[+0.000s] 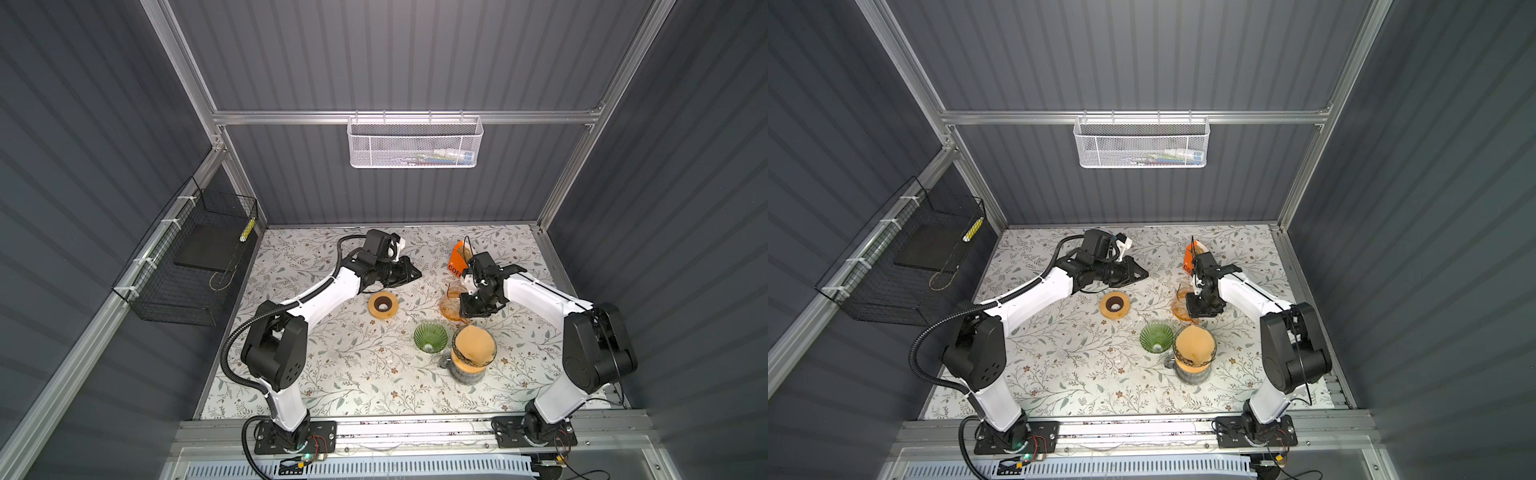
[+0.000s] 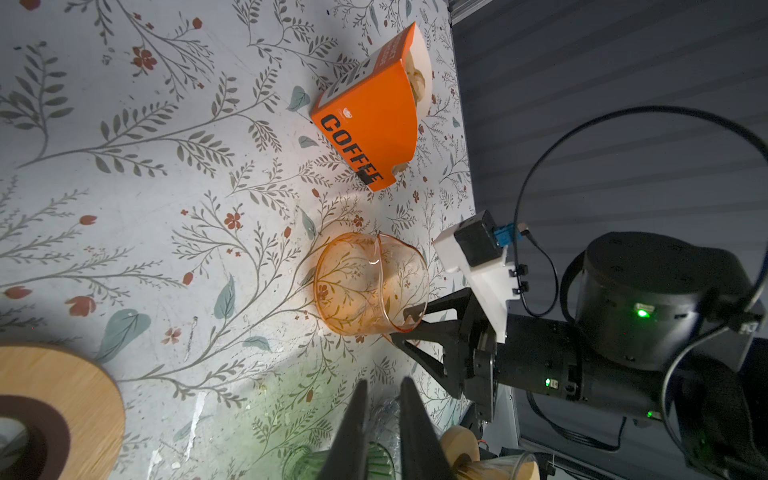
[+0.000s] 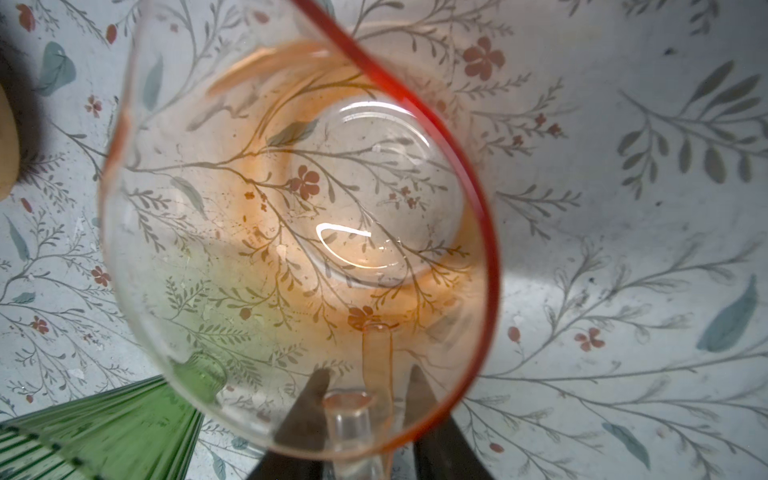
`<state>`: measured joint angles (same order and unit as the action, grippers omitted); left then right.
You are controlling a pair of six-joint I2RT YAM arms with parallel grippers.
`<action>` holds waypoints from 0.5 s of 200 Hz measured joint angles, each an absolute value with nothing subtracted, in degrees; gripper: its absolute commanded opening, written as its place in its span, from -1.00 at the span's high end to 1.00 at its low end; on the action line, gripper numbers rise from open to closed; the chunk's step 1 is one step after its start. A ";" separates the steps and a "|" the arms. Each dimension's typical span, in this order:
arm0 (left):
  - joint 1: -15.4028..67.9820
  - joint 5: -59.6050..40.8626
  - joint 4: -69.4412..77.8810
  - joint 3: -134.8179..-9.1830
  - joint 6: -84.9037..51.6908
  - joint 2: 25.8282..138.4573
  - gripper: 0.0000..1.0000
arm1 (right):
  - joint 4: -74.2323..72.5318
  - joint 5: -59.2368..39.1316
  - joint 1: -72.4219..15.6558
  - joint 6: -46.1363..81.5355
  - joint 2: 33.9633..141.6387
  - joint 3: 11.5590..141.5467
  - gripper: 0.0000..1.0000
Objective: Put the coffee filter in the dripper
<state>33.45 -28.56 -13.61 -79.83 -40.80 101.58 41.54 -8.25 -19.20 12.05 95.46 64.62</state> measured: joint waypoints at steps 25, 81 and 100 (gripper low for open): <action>33.45 -28.56 -13.72 -79.83 -40.77 101.56 0.68 | 41.43 -7.55 -19.20 12.32 95.90 64.73 0.45; 33.45 -28.53 -13.72 -79.83 -40.80 101.47 0.67 | 41.21 -5.91 -19.33 12.58 95.96 65.17 0.73; 33.45 -28.53 -13.72 -79.81 -40.80 101.47 0.68 | 41.28 -5.67 -19.33 12.62 95.96 65.17 0.79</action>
